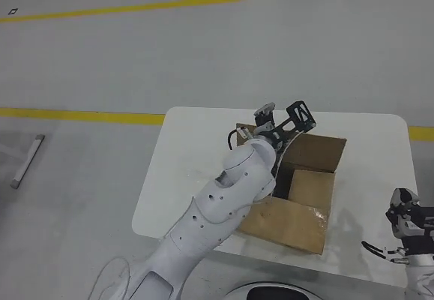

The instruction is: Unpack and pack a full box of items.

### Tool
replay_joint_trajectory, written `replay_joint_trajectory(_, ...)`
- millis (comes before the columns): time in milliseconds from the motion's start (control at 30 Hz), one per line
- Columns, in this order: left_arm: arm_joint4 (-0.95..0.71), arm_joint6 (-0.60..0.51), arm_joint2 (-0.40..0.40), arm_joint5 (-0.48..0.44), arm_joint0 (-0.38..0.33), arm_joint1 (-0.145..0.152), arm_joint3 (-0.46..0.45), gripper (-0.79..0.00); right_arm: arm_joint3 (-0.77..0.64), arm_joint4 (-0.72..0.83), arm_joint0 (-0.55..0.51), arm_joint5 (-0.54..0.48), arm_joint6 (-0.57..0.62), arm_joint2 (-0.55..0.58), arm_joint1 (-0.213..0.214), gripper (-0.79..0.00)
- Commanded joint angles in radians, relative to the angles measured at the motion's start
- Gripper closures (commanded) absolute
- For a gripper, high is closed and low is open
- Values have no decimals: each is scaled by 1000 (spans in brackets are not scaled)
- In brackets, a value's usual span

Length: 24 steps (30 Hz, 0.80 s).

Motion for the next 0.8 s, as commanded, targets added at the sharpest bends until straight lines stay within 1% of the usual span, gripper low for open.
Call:
replay_joint_trajectory(0,-14,22,18,18,-29,-17,81,-785,-3,-1,-2,1,0,0,-1,0)
replay_joint_trajectory(100,-36,35,49,40,-66,-47,182,-785,-11,-3,-7,3,1,3,-2,0)
replay_joint_trajectory(233,-66,36,85,52,-98,-85,295,-785,-13,-2,-11,5,3,8,-3,0)
replay_joint_trajectory(333,-81,55,96,67,-114,-107,348,-785,-12,0,-12,5,2,10,-4,0)
replay_joint_trajectory(400,-93,64,94,75,-121,-117,364,-785,-11,0,-13,4,2,9,-5,0)
replay_joint_trajectory(500,-145,81,66,70,-123,-125,339,-785,-8,0,-11,3,2,6,-6,0)
replay_joint_trajectory(567,-148,75,42,58,-123,-120,298,-785,-7,3,-9,-2,3,4,-7,0)
replay_joint_trajectory(633,-164,58,5,34,-107,-109,245,-785,-7,5,-7,-9,2,2,-7,0)
replay_joint_trajectory(667,-201,50,-27,20,-88,-102,212,-785,-6,7,-6,-15,2,1,-8,0)
replay_joint_trajectory(700,-236,39,-60,-6,-68,-94,168,-785,-6,12,-4,-22,3,0,-8,0)
replay_joint_trajectory(767,-236,-11,-109,-54,-21,-72,72,-785,-5,17,-1,-39,4,0,-8,0)
